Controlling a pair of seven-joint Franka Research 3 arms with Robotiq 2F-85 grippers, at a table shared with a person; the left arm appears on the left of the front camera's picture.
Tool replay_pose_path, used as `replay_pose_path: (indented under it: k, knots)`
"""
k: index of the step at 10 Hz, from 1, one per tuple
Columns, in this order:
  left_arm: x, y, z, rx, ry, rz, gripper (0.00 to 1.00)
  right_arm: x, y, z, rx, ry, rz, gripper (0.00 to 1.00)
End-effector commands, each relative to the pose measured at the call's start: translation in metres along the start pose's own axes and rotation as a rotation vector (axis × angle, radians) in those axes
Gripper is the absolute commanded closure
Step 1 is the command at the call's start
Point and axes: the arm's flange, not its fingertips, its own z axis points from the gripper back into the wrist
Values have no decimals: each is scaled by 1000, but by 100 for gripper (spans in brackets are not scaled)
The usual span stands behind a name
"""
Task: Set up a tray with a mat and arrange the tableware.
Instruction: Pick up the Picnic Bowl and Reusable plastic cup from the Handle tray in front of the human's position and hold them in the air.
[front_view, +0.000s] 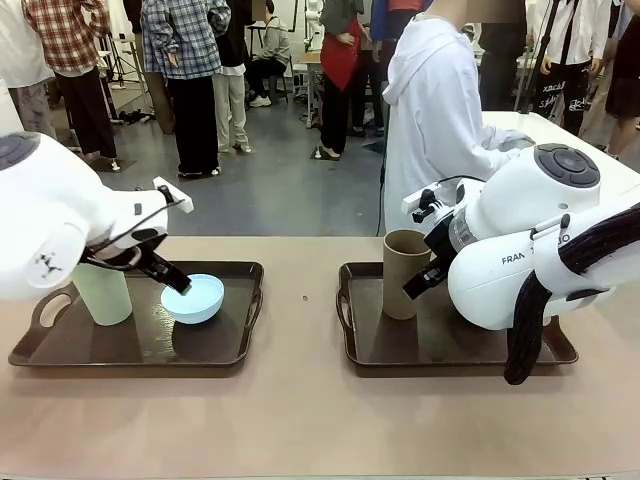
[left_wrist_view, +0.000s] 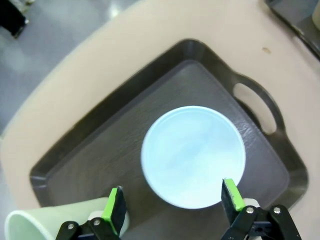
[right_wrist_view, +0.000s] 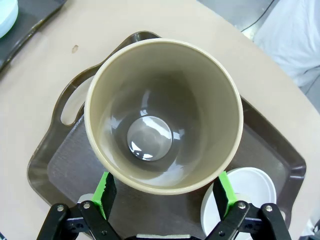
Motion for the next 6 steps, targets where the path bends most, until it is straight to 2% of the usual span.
replay_pose_path:
  k: [1,2,4,6]
  knots:
    - [-27,-1,49,93,13,55,0,-13,12,23,-7,39,-18,0]
    - [-37,-3,68,79,12,35,0,-27,29,30,-44,73,-23,0]
    - [-57,-8,109,-26,23,-9,0,-56,47,67,-46,137,-32,0]
    - [-85,-15,136,-141,19,-61,0,-90,58,119,-38,210,-40,0]
